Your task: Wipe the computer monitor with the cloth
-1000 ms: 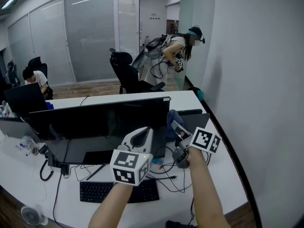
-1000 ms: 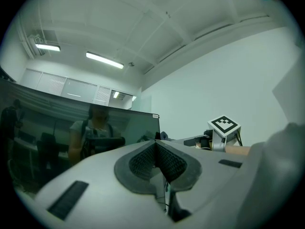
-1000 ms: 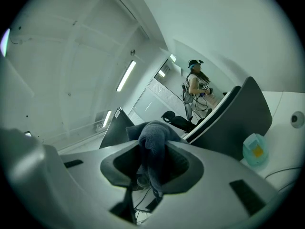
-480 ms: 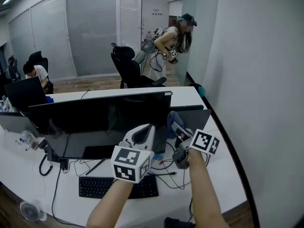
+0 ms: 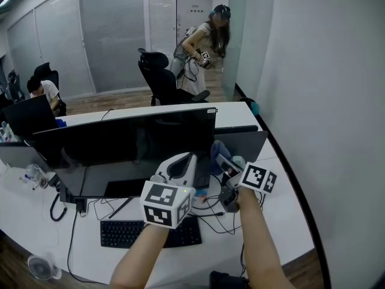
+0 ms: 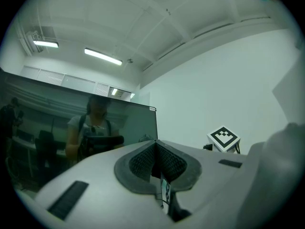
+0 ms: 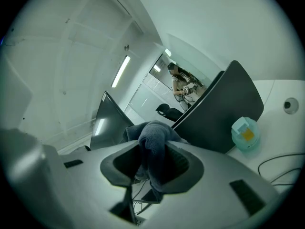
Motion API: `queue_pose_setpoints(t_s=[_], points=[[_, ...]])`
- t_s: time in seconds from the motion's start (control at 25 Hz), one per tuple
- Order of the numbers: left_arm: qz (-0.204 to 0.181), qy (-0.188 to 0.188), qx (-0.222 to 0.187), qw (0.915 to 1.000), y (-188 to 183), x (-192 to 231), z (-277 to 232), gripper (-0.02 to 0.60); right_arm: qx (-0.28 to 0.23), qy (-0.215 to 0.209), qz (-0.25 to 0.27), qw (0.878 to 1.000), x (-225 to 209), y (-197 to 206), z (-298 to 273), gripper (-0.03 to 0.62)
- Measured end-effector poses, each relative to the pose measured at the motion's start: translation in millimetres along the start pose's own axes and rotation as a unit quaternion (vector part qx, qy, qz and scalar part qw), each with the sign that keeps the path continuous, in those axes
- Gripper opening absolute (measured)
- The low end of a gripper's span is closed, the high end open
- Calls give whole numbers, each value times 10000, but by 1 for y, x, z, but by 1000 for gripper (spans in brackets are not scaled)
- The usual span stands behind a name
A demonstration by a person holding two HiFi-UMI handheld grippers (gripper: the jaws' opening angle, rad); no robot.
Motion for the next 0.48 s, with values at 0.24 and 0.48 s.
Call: queue_pose_setpoints(t_s=[0.24, 0.48], points=[[2, 24, 41, 10000, 4, -1, -2, 6, 84, 75, -41, 9999, -9, 7, 1, 124], [16, 31, 69, 10000, 6, -1, -4, 6, 140, 148, -219, 9996, -18, 17, 3, 124]])
Point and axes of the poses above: the fingertips, and each gripper's own axes: z backward along the fingers, x to its left, y out of its underside, the point moved 8 cm from there along z, backward along the fingers, and after that the axes turned 1 degree about -y, right-handed, at the moved point
